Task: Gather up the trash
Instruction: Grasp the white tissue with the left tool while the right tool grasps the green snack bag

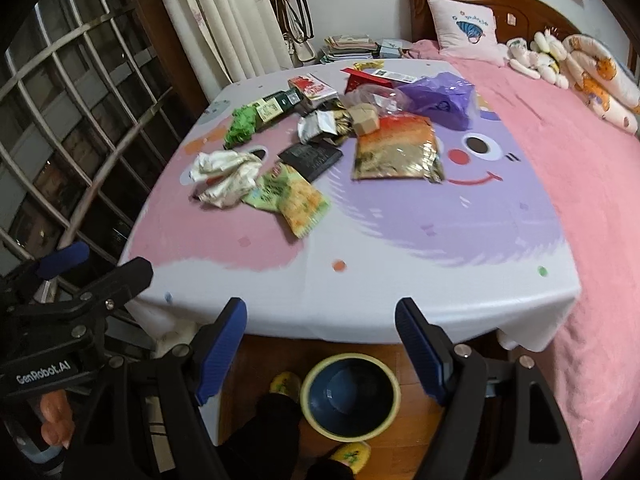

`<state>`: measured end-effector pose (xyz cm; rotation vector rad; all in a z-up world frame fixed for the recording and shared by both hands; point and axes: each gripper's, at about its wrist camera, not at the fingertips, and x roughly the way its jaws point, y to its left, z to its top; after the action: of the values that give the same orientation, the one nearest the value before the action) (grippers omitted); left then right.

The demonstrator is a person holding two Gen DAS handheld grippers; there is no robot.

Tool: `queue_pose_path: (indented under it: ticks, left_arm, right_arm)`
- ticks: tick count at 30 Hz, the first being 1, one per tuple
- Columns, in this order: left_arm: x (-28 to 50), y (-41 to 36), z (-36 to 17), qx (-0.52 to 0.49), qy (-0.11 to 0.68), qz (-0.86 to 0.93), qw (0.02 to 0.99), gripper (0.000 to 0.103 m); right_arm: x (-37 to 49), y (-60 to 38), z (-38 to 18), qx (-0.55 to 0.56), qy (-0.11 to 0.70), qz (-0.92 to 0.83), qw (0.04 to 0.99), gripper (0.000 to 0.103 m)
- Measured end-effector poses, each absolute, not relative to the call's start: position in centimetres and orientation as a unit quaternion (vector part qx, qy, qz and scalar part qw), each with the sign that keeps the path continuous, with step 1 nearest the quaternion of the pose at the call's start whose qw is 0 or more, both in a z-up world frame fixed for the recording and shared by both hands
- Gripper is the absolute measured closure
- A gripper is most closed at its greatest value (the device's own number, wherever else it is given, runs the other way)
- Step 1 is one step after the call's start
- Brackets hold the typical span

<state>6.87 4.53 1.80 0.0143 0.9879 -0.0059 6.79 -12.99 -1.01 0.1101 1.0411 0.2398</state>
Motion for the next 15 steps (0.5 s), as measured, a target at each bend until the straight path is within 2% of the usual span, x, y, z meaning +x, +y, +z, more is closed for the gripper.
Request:
queue_pose_path:
  ticks: [9, 15]
  left_arm:
    - [16.0, 10.1, 2.4, -0.023, 0.496, -0.026, 0.868, 0.001]
    - [23.4, 12.6, 0.9, -0.042, 0.531, -0.047, 0.845, 0.001]
  right_arm:
    - [14.5, -11.3, -1.9, 0.113, 0.52, 0.103, 0.841, 0.026]
    - [19.5, -9.9, -4.0, 0.119, 0.539, 0.088, 0.829, 0.026]
